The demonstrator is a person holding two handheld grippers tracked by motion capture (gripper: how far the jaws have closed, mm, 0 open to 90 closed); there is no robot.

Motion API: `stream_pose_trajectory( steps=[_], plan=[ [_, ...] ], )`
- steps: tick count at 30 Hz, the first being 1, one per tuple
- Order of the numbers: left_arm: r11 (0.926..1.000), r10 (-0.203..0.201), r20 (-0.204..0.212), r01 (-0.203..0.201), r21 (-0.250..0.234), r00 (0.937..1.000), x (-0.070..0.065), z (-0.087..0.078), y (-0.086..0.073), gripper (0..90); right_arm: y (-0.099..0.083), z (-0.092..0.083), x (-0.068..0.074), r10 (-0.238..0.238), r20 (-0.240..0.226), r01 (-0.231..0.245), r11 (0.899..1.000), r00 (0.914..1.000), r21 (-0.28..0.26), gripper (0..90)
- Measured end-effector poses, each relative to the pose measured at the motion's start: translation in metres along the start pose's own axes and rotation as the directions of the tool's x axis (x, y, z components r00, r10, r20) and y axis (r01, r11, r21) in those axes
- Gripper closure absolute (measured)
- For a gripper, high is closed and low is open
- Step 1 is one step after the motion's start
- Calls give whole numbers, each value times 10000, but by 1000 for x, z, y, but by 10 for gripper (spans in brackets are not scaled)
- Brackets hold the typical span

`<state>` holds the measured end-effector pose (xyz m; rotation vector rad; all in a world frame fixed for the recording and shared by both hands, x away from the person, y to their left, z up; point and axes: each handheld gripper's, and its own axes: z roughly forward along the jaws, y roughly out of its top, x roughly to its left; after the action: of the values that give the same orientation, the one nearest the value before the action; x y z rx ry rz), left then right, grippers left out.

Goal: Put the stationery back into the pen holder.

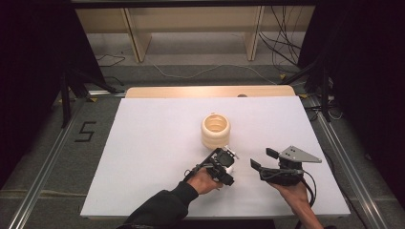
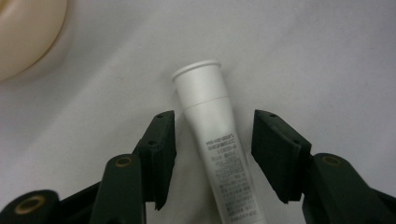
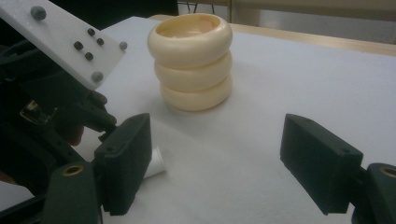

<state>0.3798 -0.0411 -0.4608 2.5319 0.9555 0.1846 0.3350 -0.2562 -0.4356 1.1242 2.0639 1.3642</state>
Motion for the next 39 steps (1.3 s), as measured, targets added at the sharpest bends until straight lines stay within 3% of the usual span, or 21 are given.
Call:
stream_pose_trajectory(
  steps=[5,9,17,25,32,36,39],
  plan=[
    [9999,-61,170,59,134,9998,3,3,-1,534,0,1,0,-16,-1,16,10000,10000,24,256],
    [9993,238,58,-239,278,9997,-1,3,0,569,0,0,0,11,19,-11,10000,10000,38,257],
    [9978,446,113,-451,482,9989,-1,3,4,675,0,0,0,-22,41,22,10000,10000,20,259],
    [9965,628,288,-643,529,9976,3,2,5,685,0,0,0,-31,60,31,10000,10000,10,260],
    [9982,595,410,-597,28,9974,12,-9,6,687,0,0,0,-21,69,21,10000,10000,23,260],
    [9978,253,619,-214,-630,9978,18,-16,3,688,0,0,0,-27,70,27,10000,10000,19,260],
    [9945,450,606,-390,-969,9971,25,-22,1,688,0,0,0,-24,78,24,10000,10000,23,260]
  ],
)
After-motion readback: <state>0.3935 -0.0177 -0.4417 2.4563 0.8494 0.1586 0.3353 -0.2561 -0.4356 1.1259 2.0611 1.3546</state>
